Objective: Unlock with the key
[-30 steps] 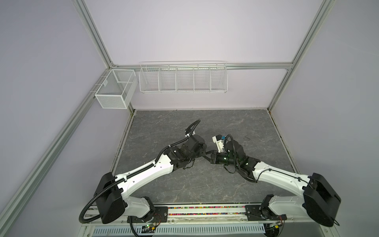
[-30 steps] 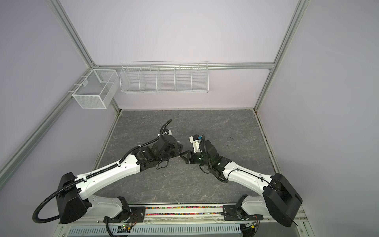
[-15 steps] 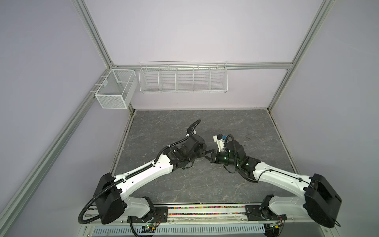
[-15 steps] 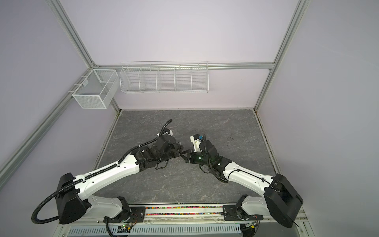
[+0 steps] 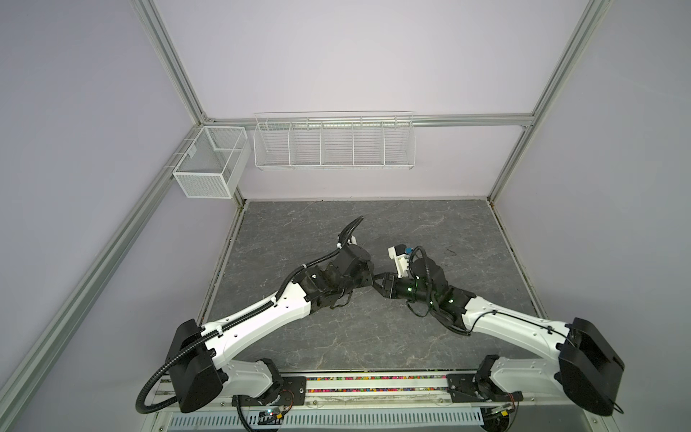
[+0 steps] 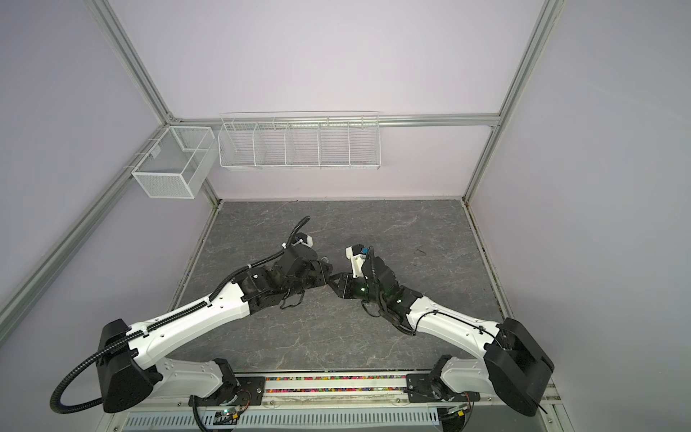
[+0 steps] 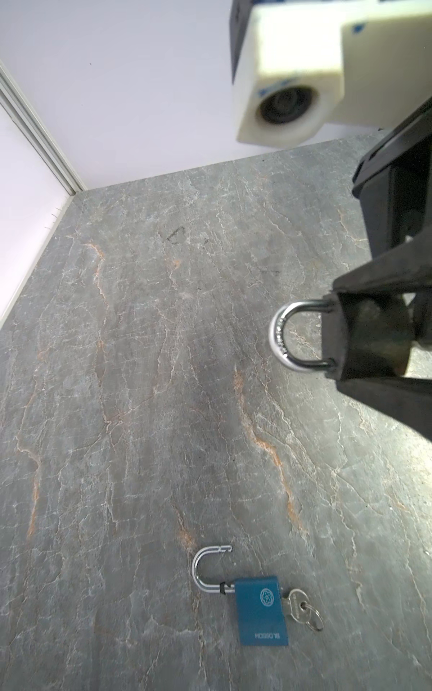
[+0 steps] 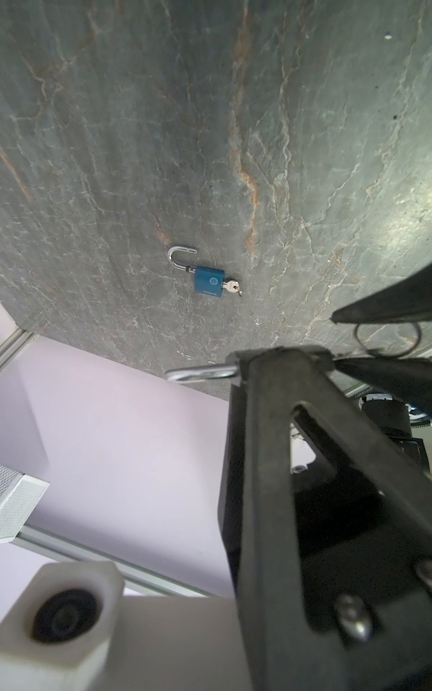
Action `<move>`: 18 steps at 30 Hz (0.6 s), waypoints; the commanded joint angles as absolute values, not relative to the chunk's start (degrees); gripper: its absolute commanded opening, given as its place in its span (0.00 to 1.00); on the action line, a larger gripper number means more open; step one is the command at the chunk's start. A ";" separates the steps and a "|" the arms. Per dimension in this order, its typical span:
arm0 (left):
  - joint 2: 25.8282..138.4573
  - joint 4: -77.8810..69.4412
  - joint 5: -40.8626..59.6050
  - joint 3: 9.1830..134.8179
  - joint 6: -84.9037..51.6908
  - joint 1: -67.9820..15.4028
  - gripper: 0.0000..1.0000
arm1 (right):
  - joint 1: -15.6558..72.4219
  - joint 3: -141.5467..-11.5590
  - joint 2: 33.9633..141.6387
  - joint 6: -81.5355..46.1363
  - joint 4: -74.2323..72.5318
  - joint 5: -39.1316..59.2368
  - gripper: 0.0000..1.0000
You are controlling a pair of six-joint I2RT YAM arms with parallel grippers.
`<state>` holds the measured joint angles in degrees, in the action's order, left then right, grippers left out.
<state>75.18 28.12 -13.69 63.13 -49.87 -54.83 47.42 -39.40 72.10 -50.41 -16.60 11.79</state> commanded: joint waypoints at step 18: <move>72.67 26.33 -15.99 63.29 -50.98 -54.23 0.00 | 46.63 -37.90 72.73 -49.83 -24.52 14.85 0.13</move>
<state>74.00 27.27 -15.62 63.13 -50.35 -54.37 47.11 -37.39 71.92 -50.48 -21.93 14.66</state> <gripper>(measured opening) 0.295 0.131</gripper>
